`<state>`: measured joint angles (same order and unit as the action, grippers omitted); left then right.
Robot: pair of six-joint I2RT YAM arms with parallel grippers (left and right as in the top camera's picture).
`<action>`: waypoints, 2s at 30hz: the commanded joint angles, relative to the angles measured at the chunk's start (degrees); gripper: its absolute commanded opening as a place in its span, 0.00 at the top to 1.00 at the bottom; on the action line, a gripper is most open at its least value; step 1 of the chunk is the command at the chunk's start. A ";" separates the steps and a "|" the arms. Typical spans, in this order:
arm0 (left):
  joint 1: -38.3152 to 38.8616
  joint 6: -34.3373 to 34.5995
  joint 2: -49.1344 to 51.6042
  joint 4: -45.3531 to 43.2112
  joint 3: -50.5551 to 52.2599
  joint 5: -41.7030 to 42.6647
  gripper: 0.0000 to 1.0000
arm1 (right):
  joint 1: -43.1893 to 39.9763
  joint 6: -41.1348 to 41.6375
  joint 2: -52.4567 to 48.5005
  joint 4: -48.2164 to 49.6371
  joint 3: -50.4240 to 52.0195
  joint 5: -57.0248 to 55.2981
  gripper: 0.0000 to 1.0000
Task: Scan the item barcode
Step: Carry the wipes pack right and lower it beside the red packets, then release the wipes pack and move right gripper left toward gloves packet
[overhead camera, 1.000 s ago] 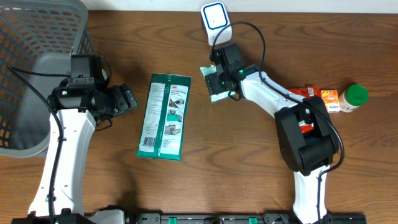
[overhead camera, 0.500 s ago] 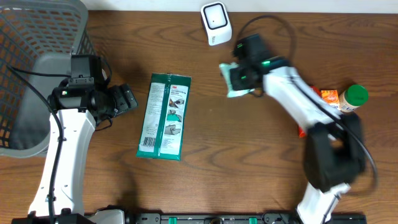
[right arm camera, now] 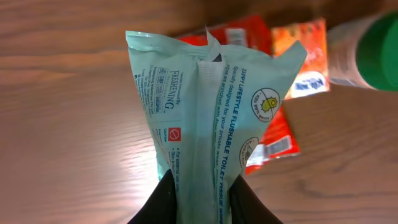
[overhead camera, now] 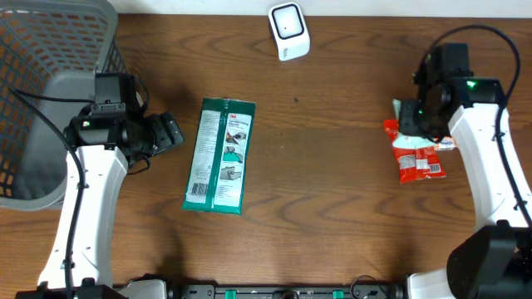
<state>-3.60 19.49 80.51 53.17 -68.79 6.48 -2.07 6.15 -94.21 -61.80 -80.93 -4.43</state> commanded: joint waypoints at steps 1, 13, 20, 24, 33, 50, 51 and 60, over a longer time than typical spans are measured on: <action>-0.15 -0.31 -0.31 0.15 -0.09 -0.57 0.05 | -2.05 -1.09 -1.16 3.26 5.20 -5.53 0.87; -0.15 -0.31 -0.31 0.15 -0.09 -0.57 0.05 | -3.52 -1.09 -1.27 14.84 13.70 -7.72 0.27; -0.15 -0.28 -0.31 0.13 -0.09 -0.57 0.05 | -3.45 -0.46 -1.27 16.63 13.70 10.88 0.19; -0.15 -0.28 -0.31 0.15 -0.09 -0.57 0.05 | -1.99 -0.52 -1.27 19.19 13.70 24.63 0.21; -0.15 -0.31 -0.31 0.13 -0.09 -0.57 0.05 | 9.31 0.22 -1.40 25.59 13.70 31.43 0.23; 1.51 0.04 0.87 -2.69 0.87 1.64 0.74 | 29.99 11.85 -4.33 36.68 13.70 24.48 0.15; 2.29 -0.42 1.42 -2.78 1.33 1.62 0.78 | 30.32 11.87 -4.37 36.52 13.70 23.76 0.18; 6.58 -4.46 13.57 -7.41 4.46 1.18 0.87 | 30.51 16.15 -4.39 34.80 13.70 26.64 0.31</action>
<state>3.09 16.67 90.54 46.72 -64.82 7.73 28.27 20.80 -98.15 -26.76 -67.51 20.71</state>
